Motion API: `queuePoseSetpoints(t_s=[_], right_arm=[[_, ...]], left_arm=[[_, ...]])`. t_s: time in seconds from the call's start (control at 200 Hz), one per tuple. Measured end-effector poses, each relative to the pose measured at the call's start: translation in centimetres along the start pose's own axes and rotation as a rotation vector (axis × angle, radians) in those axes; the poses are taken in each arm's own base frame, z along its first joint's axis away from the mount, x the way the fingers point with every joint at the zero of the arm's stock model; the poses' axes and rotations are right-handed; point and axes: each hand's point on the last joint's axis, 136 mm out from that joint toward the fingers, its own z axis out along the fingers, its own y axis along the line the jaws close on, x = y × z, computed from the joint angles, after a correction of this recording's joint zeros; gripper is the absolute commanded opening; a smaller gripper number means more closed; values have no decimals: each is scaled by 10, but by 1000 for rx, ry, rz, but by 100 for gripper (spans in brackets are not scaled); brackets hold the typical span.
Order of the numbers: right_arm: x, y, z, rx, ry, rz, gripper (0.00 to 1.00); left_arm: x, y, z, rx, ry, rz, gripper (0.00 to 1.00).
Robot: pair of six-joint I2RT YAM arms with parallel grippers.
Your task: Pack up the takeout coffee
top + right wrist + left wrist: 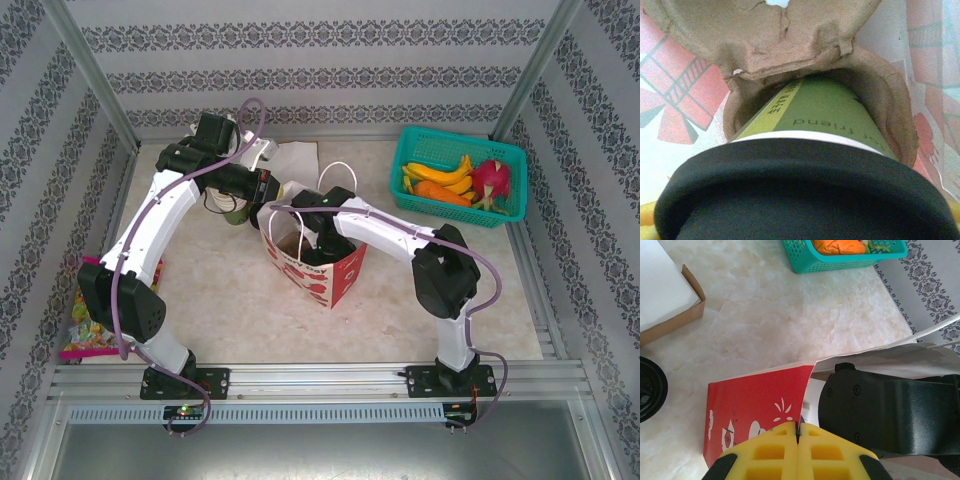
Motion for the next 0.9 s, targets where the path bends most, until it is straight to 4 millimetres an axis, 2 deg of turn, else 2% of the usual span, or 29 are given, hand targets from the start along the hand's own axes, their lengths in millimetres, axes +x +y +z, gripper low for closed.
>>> queuePoseSetpoints(t_s=[0.06, 0.12, 0.415, 0.51, 0.664, 0.904], right_arm=[[0, 0, -2, -5, -2, 6, 62], [-1, 1, -3, -6, -4, 6, 71], [-2, 0, -14, 4, -9, 6, 89], [-5, 1, -21, 10, -24, 2, 98], [-8, 1, -29, 23, -39, -3, 98], [-6, 0, -34, 31, -34, -3, 98]], left_arm=[[0, 0, 0, -3, 0, 0, 0], [0, 1, 0, -6, 0, 0, 0], [0, 2, -2, -20, -4, -4, 0], [-1, -1, -6, -21, -14, 3, 0], [-3, -6, -13, -22, -31, 16, 0], [-3, -5, -13, -29, -32, 12, 0]])
